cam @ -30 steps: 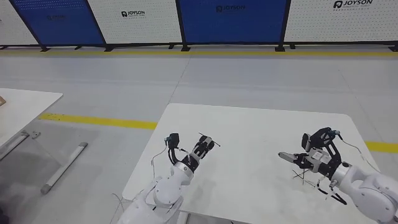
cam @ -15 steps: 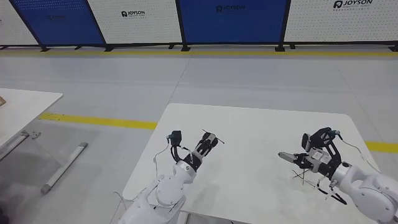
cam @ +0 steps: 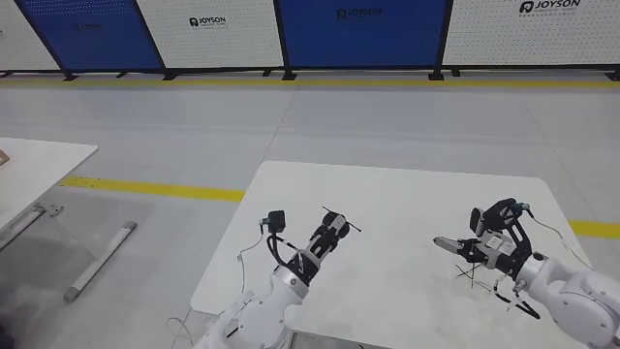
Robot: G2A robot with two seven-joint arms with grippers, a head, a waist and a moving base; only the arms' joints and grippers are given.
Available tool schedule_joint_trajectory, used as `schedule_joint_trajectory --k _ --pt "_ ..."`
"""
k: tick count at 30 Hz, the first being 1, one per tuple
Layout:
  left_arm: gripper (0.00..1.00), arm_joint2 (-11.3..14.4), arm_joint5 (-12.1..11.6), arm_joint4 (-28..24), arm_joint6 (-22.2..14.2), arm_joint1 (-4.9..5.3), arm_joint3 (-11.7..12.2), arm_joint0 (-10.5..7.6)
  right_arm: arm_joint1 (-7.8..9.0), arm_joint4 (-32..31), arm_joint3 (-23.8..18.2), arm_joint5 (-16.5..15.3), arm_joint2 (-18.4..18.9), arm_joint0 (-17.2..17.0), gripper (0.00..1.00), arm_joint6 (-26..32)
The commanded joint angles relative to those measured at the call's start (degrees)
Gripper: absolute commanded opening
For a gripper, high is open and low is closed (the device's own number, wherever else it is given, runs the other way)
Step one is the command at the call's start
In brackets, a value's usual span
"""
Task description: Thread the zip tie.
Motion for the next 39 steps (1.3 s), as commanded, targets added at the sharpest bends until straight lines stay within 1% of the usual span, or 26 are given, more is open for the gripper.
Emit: schedule_joint_trajectory --k 1,2,6,8,9,10,11,20,22,23,24,26,28,30,32,33,34,37,39 --pt "0.0 0.5 1.6 0.0 -0.5 -0.19 3.6 -1.57 0.0 0.0 0.0 0.0 0.0 0.0 1.0 0.0" --pt "0.0 1.0 2.2 -0.3 -0.8 -0.36 5.8 -2.62 0.0 0.0 0.0 0.0 0.0 0.0 1.0 0.0" --pt "0.0 2.7 4.4 -1.7 -1.4 -1.0 11.1 -5.94 0.0 0.0 0.0 0.0 0.0 0.0 1.0 0.0" --pt "0.0 3.4 4.9 -2.5 -2.1 -1.28 13.3 -7.33 0.0 0.0 0.0 0.0 0.0 0.0 1.0 0.0" --pt "0.0 4.0 5.3 -3.0 -3.2 -1.44 14.9 -8.21 0.0 0.0 0.0 0.0 0.0 0.0 1.0 0.0" --pt "0.0 4.5 5.6 -2.1 -3.2 -1.54 16.2 -9.05 0.0 0.0 0.0 0.0 0.0 0.0 1.0 0.0" --pt "0.0 5.1 4.8 -2.1 -2.6 -1.74 17.1 -9.58 0.0 0.0 0.0 0.0 0.0 0.0 1.0 0.0" --pt "0.0 5.1 4.8 -2.1 -2.6 -1.74 17.1 -9.58 -0.02 -0.1 -0.1 0.0 0.1 -0.1 1.0 0.0" --pt "0.0 5.1 4.8 -2.1 -2.6 -1.74 17.1 -9.58 0.04 -0.5 -0.4 -0.4 0.9 -0.3 1.0 0.9" --pt "0.0 5.1 4.8 -2.1 -2.6 -1.74 17.1 -9.58 0.23 0.3 -0.4 -0.8 1.9 -0.6 1.0 1.4" --pt "0.0 5.1 4.8 -2.1 -2.6 -1.74 17.1 -9.58 0.48 1.4 -0.2 -0.8 2.7 -0.8 1.0 2.7" --pt "0.0 5.1 4.8 -2.1 -2.6 -1.74 17.1 -9.58 1.22 3.1 -0.7 -0.3 4.8 -0.9 1.0 7.1" --pt "0.0 5.1 4.8 -2.1 -2.6 -1.74 17.1 -9.58 1.9 4.7 -1.6 1.7 6.8 -0.8 1.0 11.7" --pt "0.0 5.1 4.8 -2.1 -2.6 -1.74 17.1 -9.58 2.56 5.8 -3.3 4.4 8.5 -1.2 1.0 16.4" --pt "0.0 5.1 4.8 -2.1 -2.6 -1.74 17.1 -9.58 2.85 7.1 -4.8 5.1 9.7 -1.2 1.0 20.7" --pt "0.0 4.6 4.4 -3.4 -1.8 -1.79 16.7 -9.28 2.85 7.1 -4.8 5.1 9.7 -1.2 1.0 20.7" --pt "0.0 4.1 3.8 -5.9 -2.0 -1.88 16.1 -9.01 2.85 7.1 -4.8 5.1 9.7 -1.2 1.0 20.7" --pt "0.0 2.3 1.7 -12.0 -4.4 -1.88 14.9 -8.51 2.85 7.1 -4.8 5.1 9.7 -1.2 1.0 20.7" --pt "0.0 1.3 0.8 -14.6 -6.5 -1.78 14.5 -8.27 2.85 7.1 -4.8 5.1 9.7 -1.2 1.0 20.7"
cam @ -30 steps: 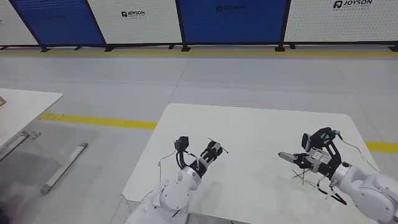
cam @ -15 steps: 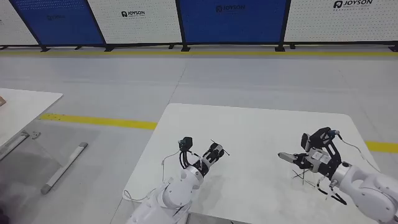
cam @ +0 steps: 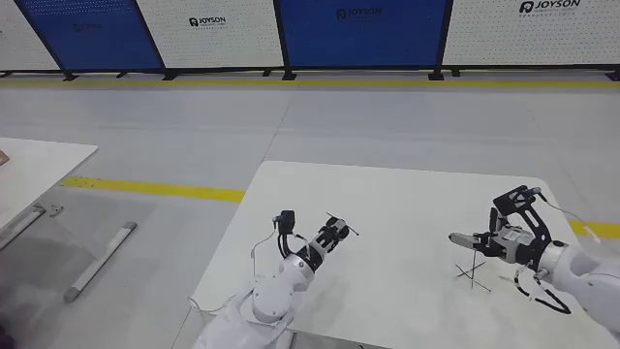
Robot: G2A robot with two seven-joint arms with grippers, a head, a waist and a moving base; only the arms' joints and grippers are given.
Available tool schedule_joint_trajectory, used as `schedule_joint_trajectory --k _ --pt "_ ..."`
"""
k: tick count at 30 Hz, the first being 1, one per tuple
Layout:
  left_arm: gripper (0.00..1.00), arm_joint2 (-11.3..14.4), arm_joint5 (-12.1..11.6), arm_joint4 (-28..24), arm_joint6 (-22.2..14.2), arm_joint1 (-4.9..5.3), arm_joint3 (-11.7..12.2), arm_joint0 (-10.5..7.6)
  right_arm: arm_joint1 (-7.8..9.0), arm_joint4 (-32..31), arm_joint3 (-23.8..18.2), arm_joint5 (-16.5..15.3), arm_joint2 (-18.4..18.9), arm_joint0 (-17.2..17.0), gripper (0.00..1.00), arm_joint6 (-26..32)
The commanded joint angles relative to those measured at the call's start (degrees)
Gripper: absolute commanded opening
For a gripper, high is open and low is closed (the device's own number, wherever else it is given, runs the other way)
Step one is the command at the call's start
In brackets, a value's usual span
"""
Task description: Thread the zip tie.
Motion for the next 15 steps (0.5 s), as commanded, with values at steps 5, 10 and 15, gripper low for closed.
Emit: schedule_joint_trajectory --k 5,10,15 --pt "0.0 -0.9 0.0 -2.4 -4.1 0.24 -0.1 0.21 0.0 0.0 0.0 0.0 0.0 0.0 1.0 0.0" --pt "0.0 -0.9 0.0 -2.4 -4.1 0.24 -0.1 0.21 -0.12 2.0 0.6 0.4 0.2 -0.3 1.0 2.3" --pt "0.0 -0.9 0.0 -2.4 -4.1 0.24 -0.1 0.21 -0.73 9.9 0.6 4.9 2.4 2.6 1.0 16.3"
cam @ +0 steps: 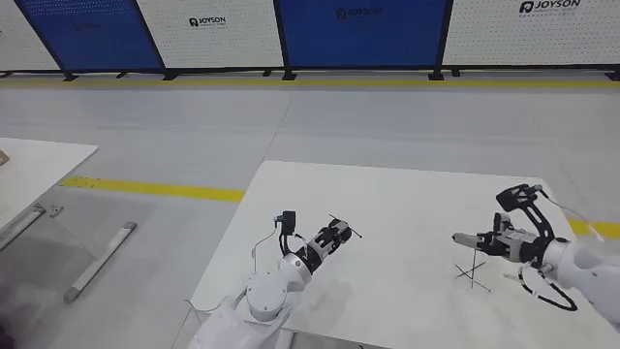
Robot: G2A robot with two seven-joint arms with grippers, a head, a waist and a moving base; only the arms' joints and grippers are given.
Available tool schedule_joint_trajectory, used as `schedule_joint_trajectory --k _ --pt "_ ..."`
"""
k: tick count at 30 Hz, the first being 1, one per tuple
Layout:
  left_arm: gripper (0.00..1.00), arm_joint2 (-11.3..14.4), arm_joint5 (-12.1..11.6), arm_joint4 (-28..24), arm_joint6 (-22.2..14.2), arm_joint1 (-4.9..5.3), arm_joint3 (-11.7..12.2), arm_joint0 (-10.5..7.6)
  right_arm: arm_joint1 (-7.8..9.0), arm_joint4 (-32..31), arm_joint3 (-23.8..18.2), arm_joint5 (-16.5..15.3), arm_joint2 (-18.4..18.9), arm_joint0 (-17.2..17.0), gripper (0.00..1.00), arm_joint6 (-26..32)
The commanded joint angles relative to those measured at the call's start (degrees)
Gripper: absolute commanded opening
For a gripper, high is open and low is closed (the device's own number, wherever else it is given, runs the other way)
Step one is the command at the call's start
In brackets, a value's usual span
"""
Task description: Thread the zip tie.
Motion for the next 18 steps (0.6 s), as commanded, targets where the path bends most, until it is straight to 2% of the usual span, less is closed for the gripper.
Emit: schedule_joint_trajectory --k 1,2,4,6,7,17,18 --pt "0.0 0.0 0.0 0.0 0.0 0.0 0.0 0.0 -0.23 2.0 0.0 1.9 0.8 1.6 1.0 6.6" --pt "0.0 0.0 0.0 0.0 0.0 0.0 0.0 0.0 -0.45 1.4 -0.5 3.9 1.0 2.5 1.0 8.9" --pt "0.0 0.0 0.0 0.0 0.0 0.0 0.0 0.0 -0.91 1.6 -1.1 7.0 0.2 3.9 1.0 17.1" --pt "0.0 0.0 0.0 0.0 0.0 0.0 0.0 0.0 -1.9 3.1 -0.3 10.4 -0.5 6.0 1.0 22.4" --pt "0.0 0.0 0.0 0.0 0.0 0.0 0.0 0.0 -2.42 3.7 0.2 10.9 -0.9 6.9 1.0 24.6" --pt "0.0 0.0 0.0 0.0 0.0 0.0 0.0 0.0 -2.6 3.7 0.4 11.0 -1.0 7.3 1.0 25.0" --pt "0.0 0.0 0.0 0.0 0.0 0.0 0.0 0.0 -2.66 3.0 0.8 12.0 -1.0 6.8 1.0 23.6"
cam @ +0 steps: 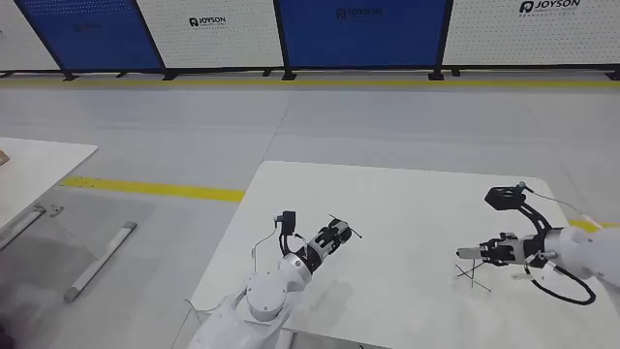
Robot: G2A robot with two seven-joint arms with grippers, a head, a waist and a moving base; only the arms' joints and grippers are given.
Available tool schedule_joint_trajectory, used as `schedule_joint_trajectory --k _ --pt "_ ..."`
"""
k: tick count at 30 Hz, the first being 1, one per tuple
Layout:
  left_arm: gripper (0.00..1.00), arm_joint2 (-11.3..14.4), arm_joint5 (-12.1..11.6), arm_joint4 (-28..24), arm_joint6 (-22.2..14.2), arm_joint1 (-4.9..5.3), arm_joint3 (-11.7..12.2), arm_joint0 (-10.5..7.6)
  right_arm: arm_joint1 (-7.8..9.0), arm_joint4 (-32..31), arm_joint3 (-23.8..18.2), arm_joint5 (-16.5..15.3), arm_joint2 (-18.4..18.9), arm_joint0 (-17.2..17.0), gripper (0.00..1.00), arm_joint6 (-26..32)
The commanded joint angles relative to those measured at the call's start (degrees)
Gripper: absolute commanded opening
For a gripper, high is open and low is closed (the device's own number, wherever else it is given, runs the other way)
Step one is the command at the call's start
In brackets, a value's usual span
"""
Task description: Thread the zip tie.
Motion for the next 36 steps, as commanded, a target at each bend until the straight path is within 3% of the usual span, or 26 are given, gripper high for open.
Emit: schedule_joint_trajectory --k 1,3,5,9,11,15,24,27,36 --pt "0.0 0.0 0.0 0.0 0.0 0.0 0.0 0.0 -0.15 -2.0 0.3 2.9 -0.2 -0.7 1.0 -2.3" --pt "0.0 0.0 0.0 0.0 0.0 0.0 0.0 0.0 -0.72 -3.6 -0.1 8.0 -0.8 -1.0 1.0 -3.8" --pt "0.0 0.0 0.0 0.0 0.0 0.0 0.0 0.0 -1.45 -3.2 0.4 7.6 -1.7 -0.7 1.0 -3.0" --pt "0.0 0.0 0.0 0.0 0.0 0.0 0.0 0.0 -3.93 -4.1 3.1 9.8 -4.5 0.6 1.0 -3.2" --pt "0.0 0.0 0.0 0.0 0.0 0.0 0.0 0.0 -5.14 -2.8 5.4 8.3 -5.7 1.3 1.0 -2.2" --pt "0.0 0.0 0.0 0.0 0.0 0.0 0.0 0.0 -7.57 -2.7 8.9 8.8 -8.4 3.4 1.0 0.8" --pt "0.0 0.0 0.0 0.0 0.0 0.0 0.0 0.0 -7.57 -2.7 8.9 8.8 -8.4 3.4 1.0 0.8" --pt "0.0 0.0 0.0 0.0 0.0 0.0 0.0 0.0 -7.52 -4.5 8.1 8.3 -8.1 2.1 1.0 -2.5" --pt "0.0 0.0 0.0 0.0 0.0 0.0 0.0 0.0 -5.99 -3.1 8.3 1.4 -4.1 -4.0 1.0 -7.1"
